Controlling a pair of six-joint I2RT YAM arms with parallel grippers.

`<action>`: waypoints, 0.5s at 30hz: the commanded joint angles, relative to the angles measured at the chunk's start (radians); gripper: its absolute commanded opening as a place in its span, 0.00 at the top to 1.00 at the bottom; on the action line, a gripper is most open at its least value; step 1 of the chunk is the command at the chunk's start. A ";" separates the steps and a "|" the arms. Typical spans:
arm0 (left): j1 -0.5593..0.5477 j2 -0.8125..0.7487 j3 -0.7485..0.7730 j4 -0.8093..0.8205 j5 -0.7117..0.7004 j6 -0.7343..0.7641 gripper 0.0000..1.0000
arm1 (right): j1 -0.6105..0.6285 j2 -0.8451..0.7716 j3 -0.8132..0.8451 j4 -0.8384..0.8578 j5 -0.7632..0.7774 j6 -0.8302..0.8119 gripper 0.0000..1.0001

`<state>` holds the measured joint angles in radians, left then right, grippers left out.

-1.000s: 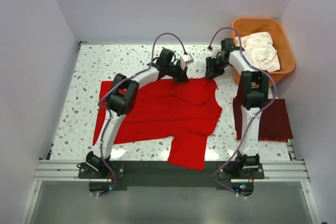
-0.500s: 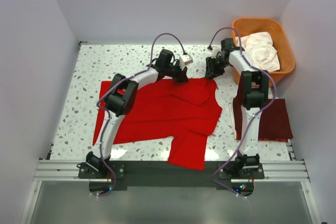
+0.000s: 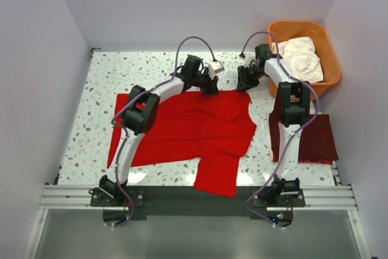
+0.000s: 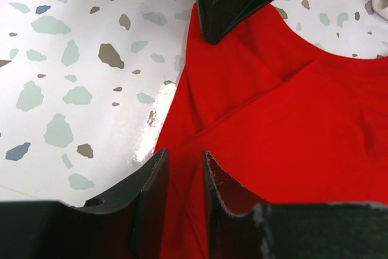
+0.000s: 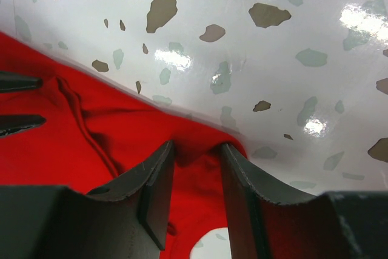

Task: Fold and stack the t-shirts
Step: Fold the tshirt

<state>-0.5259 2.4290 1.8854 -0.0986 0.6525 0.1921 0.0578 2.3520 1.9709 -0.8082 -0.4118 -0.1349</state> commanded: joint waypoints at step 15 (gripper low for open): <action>-0.026 0.022 0.066 -0.018 -0.024 -0.014 0.55 | -0.006 0.009 0.016 -0.009 -0.021 -0.028 0.59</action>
<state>-0.5529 2.4683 1.9118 -0.1226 0.6449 0.1921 0.0578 2.3528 1.9709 -0.8082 -0.4122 -0.1505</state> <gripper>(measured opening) 0.450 0.406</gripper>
